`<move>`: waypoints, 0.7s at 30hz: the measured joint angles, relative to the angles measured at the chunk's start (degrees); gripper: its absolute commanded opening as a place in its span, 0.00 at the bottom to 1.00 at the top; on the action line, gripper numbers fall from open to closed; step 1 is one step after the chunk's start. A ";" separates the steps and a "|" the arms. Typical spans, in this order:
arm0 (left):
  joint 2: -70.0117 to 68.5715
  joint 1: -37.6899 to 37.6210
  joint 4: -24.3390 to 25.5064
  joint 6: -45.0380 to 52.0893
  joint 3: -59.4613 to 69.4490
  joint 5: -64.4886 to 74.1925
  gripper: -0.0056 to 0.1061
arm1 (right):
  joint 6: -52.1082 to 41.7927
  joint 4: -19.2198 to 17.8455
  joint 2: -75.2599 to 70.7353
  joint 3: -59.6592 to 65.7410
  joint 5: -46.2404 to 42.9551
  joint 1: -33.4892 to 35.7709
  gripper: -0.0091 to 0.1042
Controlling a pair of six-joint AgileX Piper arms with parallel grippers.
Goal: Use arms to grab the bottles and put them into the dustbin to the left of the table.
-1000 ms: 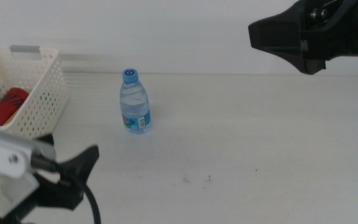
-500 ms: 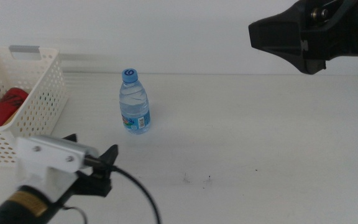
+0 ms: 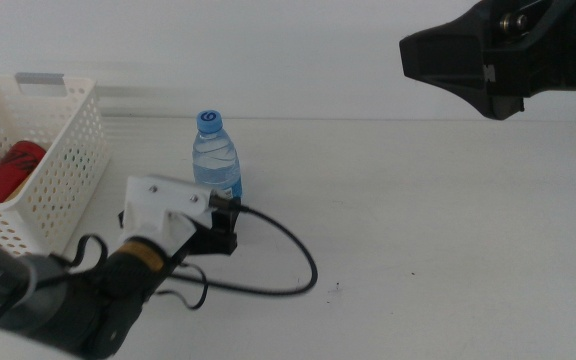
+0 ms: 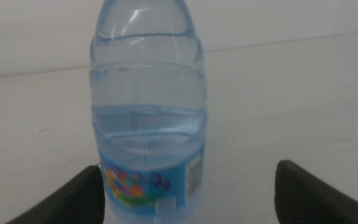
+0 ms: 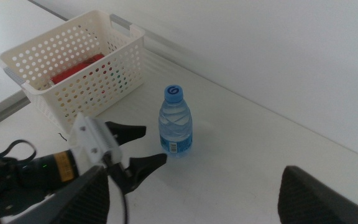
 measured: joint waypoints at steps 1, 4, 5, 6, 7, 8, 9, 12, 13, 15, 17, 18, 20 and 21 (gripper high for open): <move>0.71 0.34 0.18 0.00 -1.42 1.04 0.89 | 0.00 0.00 0.00 0.00 0.00 0.00 0.86; 2.54 1.27 0.52 0.36 -5.23 3.72 0.89 | 0.00 0.00 0.00 0.00 0.00 0.00 0.86; 3.05 1.43 0.62 0.47 -6.45 4.26 0.89 | 0.00 0.00 0.00 0.00 0.00 0.00 0.86; 3.69 1.76 0.65 0.64 -7.61 4.86 0.89 | 0.00 0.00 0.00 0.00 0.00 0.00 0.86; 4.36 2.01 0.64 0.77 -8.79 5.45 0.89 | 0.00 0.00 0.00 0.00 0.00 0.00 0.86; 4.94 2.13 0.64 0.88 -9.76 6.00 0.89 | 0.00 0.00 0.00 0.00 0.00 0.00 0.86; 5.68 2.40 0.64 0.86 -10.98 6.56 0.89 | 0.00 0.00 0.00 0.00 0.00 0.00 0.86; 8.06 3.00 0.64 1.02 -14.22 7.87 0.89 | 0.00 0.00 0.00 0.00 0.00 0.00 0.86; 8.90 3.09 0.64 1.02 -15.31 8.18 0.89 | 0.00 0.00 0.00 0.00 0.00 0.00 0.86; 10.34 3.22 0.64 1.02 -17.30 8.53 0.89 | 0.00 0.00 0.00 0.00 0.00 0.00 0.86; 11.76 3.34 0.64 1.06 -18.93 8.76 0.89 | 0.00 0.00 0.00 0.00 0.00 0.00 0.86; 12.47 3.44 0.64 1.17 -19.63 8.76 0.89 | 0.00 0.00 0.00 0.00 0.00 0.00 0.86; 13.79 3.57 0.52 1.77 -21.01 8.85 0.89 | 0.00 0.00 0.00 0.00 0.00 0.00 0.86; 14.30 3.57 0.52 2.17 -21.53 8.85 0.89 | 0.00 0.00 0.00 0.00 0.00 0.00 0.86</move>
